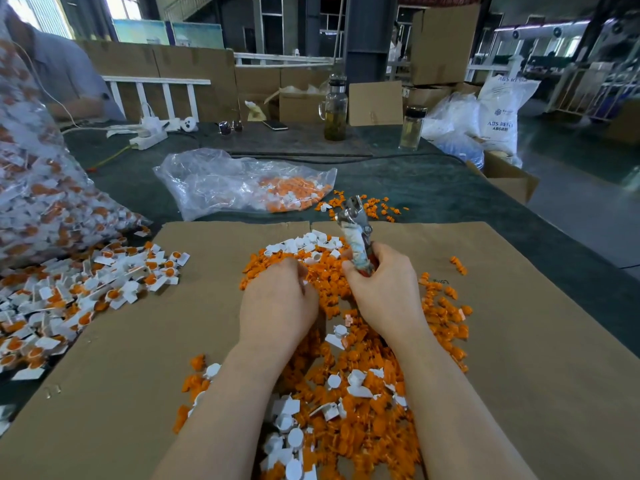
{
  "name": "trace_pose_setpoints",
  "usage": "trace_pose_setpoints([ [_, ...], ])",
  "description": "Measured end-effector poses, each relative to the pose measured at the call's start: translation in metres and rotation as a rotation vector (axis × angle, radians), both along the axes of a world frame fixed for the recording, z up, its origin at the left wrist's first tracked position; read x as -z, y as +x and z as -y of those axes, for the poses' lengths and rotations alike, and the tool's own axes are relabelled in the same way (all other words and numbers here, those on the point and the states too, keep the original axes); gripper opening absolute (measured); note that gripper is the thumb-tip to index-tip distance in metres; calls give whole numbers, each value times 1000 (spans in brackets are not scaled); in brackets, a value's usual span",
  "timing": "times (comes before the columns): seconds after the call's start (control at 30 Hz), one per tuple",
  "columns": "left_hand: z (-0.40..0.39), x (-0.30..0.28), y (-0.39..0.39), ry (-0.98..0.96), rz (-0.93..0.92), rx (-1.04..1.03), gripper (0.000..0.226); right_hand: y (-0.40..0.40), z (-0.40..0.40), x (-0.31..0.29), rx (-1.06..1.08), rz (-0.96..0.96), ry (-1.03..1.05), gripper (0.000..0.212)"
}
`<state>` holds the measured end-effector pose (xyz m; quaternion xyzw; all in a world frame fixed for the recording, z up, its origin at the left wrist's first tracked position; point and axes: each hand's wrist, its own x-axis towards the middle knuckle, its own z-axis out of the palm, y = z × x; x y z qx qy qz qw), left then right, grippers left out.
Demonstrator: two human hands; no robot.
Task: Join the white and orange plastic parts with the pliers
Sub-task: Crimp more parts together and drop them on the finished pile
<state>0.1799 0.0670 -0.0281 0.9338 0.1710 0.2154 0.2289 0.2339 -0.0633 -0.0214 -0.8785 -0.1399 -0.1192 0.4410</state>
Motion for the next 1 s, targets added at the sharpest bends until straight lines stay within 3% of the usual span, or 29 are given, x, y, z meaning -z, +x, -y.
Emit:
trace_pose_setpoints([
  [0.2, 2, -10, -1, -715, 145, -10, 19, -2, 1, -2, -21, 17, 69, 22],
  [0.27, 1, -14, -2, -857, 153, -8, 18, -3, 0, -2, -29, 21, 74, 24],
  [0.43, 0, -16, -2, -975, 162, 11, 12, -4, -3, -2, -41, 34, 73, 27],
  [0.67, 1, -16, -6, -1006, 133, 79, 26, -5, -4, -1, -31, 57, 77, 27],
  [1.0, 3, -14, -3, -1309, 295, 3, 10, -6, -5, -1, -26, 63, 87, 18],
])
